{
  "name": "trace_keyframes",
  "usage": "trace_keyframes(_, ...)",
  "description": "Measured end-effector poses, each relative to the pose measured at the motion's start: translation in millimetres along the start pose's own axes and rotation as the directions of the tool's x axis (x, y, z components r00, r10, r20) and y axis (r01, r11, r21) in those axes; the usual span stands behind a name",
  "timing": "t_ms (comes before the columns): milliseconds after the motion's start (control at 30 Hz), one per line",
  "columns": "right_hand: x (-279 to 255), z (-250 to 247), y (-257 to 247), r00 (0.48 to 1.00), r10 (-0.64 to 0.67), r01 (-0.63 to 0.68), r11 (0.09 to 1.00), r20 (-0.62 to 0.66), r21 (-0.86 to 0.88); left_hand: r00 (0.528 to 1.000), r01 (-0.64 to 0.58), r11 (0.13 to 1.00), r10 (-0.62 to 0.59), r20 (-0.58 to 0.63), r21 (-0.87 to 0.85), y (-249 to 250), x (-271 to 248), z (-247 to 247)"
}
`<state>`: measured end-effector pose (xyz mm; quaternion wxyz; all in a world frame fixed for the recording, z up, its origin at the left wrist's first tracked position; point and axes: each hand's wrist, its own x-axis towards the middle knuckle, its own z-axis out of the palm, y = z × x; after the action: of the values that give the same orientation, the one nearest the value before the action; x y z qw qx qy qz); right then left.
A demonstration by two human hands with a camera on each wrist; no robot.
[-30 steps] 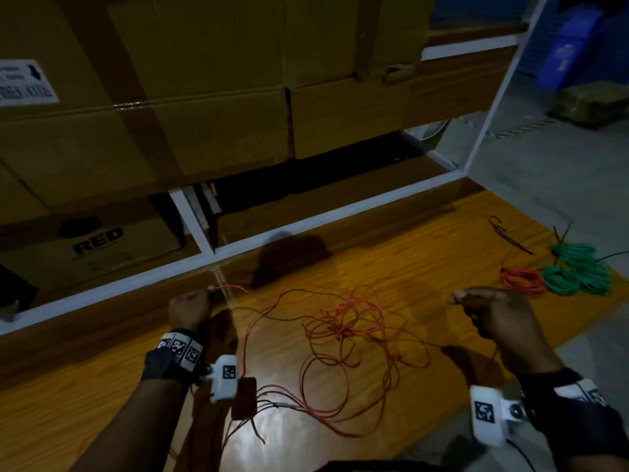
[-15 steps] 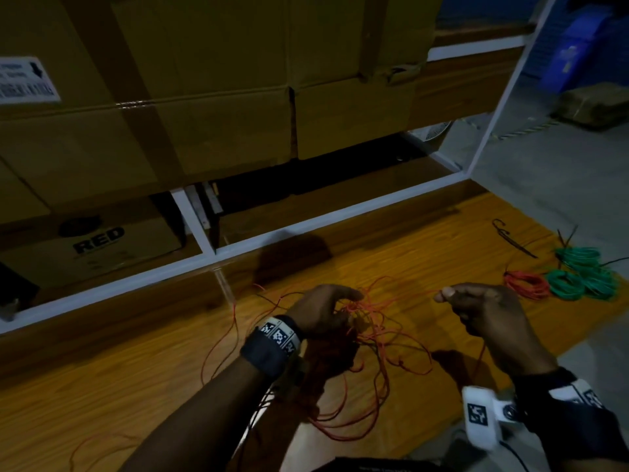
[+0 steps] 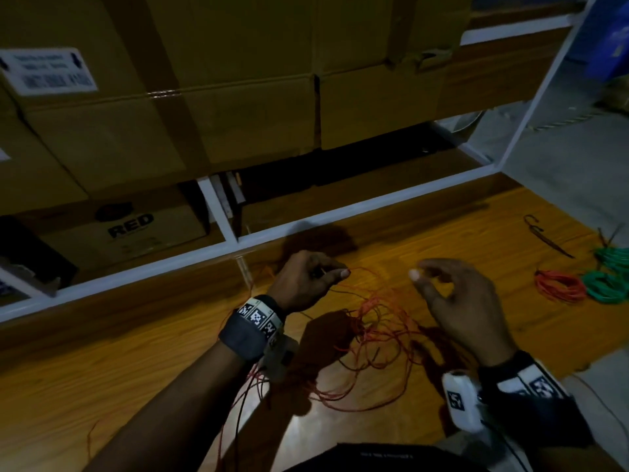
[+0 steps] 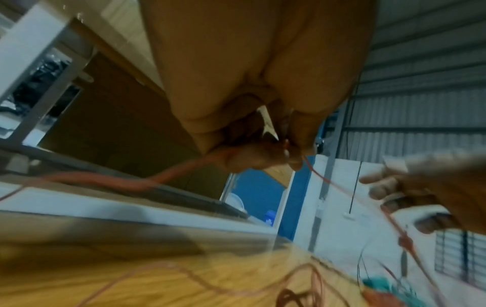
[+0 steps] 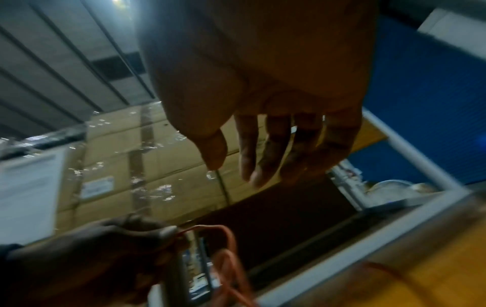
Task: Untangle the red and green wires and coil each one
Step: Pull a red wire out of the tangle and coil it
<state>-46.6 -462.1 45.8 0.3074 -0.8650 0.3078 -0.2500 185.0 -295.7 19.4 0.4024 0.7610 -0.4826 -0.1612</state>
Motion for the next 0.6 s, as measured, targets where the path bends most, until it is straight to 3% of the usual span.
trace_keyframes(67,7,19,-28,0.987,-0.018,0.009,0.998,0.162,0.061,1.000,-0.020,1.000,0.020,-0.020,0.006,2,-1,-3)
trace_keyframes(133,13,43,-37,0.968,0.002,0.006,0.999,0.252,-0.033,0.999,-0.029,0.999,0.030,-0.035,0.012,1,-2,-4)
trace_keyframes(200,18,56,-31,0.974,0.023,-0.008,0.998,0.226,-0.064,0.997,-0.005,1.000,0.007,-0.073,0.019,-1,-4,-8)
trace_keyframes(333,16,48,9,0.978,0.110,-0.146,0.968,0.175,0.206,0.984,0.053,0.998,-0.048,-0.172,0.027,-15,-12,-20)
trace_keyframes(467,5,39,41,0.919,0.215,-0.275,0.951,0.330,0.144,0.974,0.112,0.994,-0.109,-0.201,0.002,-29,-16,-22)
trace_keyframes(600,-4,46,35,0.906,0.137,-0.215,0.964,0.400,0.158,0.965,0.167,0.986,-0.168,-0.201,-0.022,-36,-14,-14)
